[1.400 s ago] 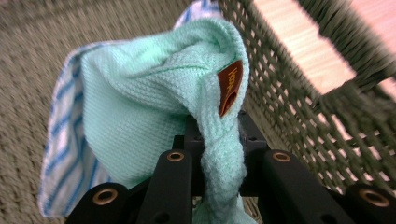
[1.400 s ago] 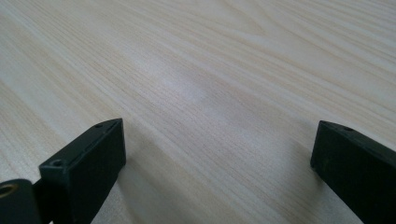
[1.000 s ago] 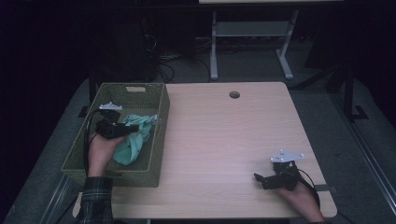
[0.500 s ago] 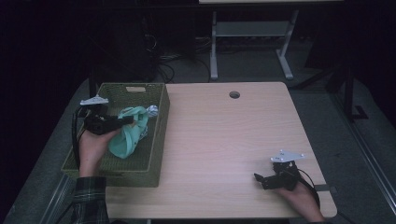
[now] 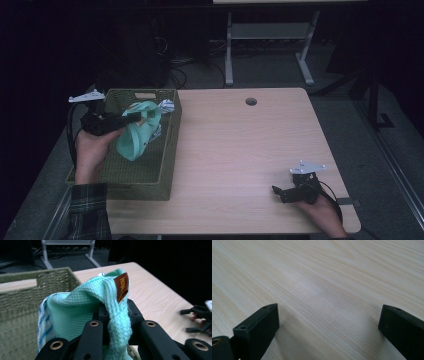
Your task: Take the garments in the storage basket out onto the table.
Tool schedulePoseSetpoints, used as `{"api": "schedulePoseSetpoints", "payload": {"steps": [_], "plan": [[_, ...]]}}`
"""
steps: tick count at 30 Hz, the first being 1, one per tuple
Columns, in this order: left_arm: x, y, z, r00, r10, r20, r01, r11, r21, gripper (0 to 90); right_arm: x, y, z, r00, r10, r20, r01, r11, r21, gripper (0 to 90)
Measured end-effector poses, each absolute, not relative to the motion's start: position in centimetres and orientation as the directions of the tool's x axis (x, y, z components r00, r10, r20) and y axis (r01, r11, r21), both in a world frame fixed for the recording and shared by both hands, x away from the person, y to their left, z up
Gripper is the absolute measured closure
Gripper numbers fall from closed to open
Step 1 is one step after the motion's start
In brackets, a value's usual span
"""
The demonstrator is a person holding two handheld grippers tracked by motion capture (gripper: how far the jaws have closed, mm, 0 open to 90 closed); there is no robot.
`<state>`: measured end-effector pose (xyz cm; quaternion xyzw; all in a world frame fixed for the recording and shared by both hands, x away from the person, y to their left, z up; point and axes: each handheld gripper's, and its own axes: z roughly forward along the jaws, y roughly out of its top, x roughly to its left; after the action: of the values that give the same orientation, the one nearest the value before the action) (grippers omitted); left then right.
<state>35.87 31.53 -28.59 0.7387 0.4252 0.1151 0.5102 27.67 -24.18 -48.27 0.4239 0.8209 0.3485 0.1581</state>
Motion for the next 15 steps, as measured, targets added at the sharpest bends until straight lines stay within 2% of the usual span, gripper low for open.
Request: {"api": "schedulePoseSetpoints", "payload": {"steps": [15], "plan": [[36.0,29.2,-25.3,0.671,0.706,-0.227,0.447,-0.14,0.883,78.0,27.7,-24.2,-48.3,-0.59,0.806,0.036,0.586,0.397,0.706,2.7]]}}
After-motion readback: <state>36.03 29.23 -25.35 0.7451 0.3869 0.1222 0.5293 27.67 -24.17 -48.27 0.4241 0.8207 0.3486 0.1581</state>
